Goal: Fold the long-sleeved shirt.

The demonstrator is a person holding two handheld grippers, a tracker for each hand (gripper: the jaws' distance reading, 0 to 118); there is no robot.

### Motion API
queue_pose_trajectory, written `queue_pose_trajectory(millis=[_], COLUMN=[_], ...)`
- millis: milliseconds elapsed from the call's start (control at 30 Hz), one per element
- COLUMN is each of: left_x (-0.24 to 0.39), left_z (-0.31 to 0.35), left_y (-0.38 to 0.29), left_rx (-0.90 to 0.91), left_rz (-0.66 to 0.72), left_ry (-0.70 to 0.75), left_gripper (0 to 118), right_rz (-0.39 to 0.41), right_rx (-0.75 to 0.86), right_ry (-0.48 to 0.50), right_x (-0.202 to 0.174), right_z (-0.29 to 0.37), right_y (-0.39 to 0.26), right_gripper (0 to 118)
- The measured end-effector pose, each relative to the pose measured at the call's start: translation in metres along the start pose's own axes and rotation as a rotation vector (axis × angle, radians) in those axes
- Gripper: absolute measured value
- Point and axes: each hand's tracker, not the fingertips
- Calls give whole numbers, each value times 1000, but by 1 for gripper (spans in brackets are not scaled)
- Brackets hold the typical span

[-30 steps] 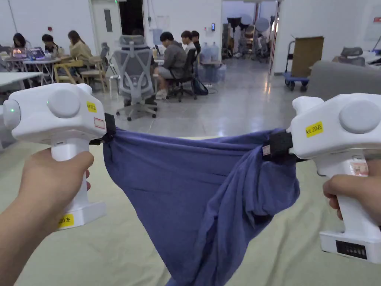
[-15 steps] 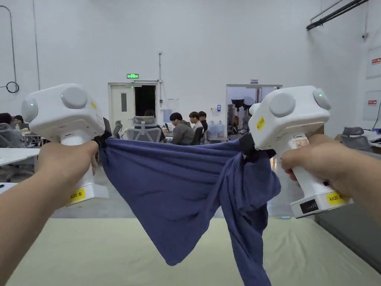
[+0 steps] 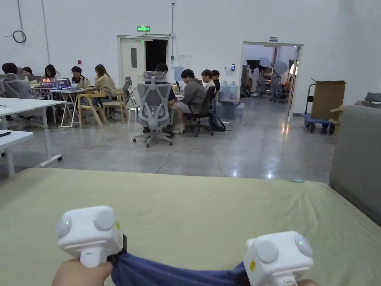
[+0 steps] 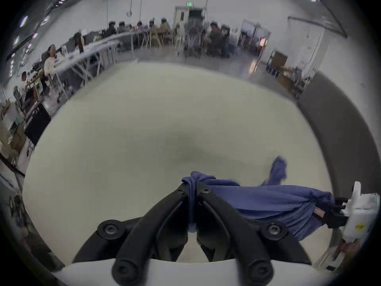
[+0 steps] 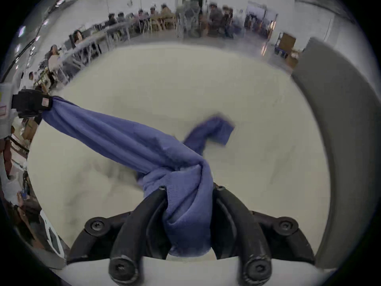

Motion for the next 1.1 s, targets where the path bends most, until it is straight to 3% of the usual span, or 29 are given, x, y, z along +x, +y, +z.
queue_pose_trajectory(millis=[167,333,500,633,767,833,867,967,1000,1033,1067,1100], left_x=[-37,-70,-96,-101,-108,-112,-111,-105,-107,-111,-114,-116], left_z=[-18,37,80,79,58,46,46,58,71,86,99,114], left_y=[-85,-151,-217,-270,-309,-320,-322,-309,-303,-297,-292,-288], left_rx=[-116,-117,-162,-236,-311,-329,-298,-313,-308,-265,-228,-205], left_rz=[39,-55,-72,-104,-112,-113,-108,-138,-123,-75,-47,-30], left_ry=[-2,-25,-49,-29,9,13,7,10,-18,-77,-113,-141], left_gripper=[2,2,2,2,2,2,2,2,5,21,55,107], right_rz=[38,148,215,294,277,240,191,24,-31,-84,-120,-154], right_rx=[-13,32,-68,-154,-164,-165,-178,-179,-138,-76,-31,16], right_ry=[34,85,129,62,50,44,68,123,137,161,186,210], right_x=[-16,-31,-55,-78,-89,-87,-84,-70,-64,-55,-48,-41], right_z=[-15,39,56,41,29,27,26,38,49,68,87,109], right_y=[-79,-160,-235,-268,-277,-276,-274,-271,-270,-269,-271,-274], right_gripper=[22,22,22,22,23,42,58,73,85,85,85,85])
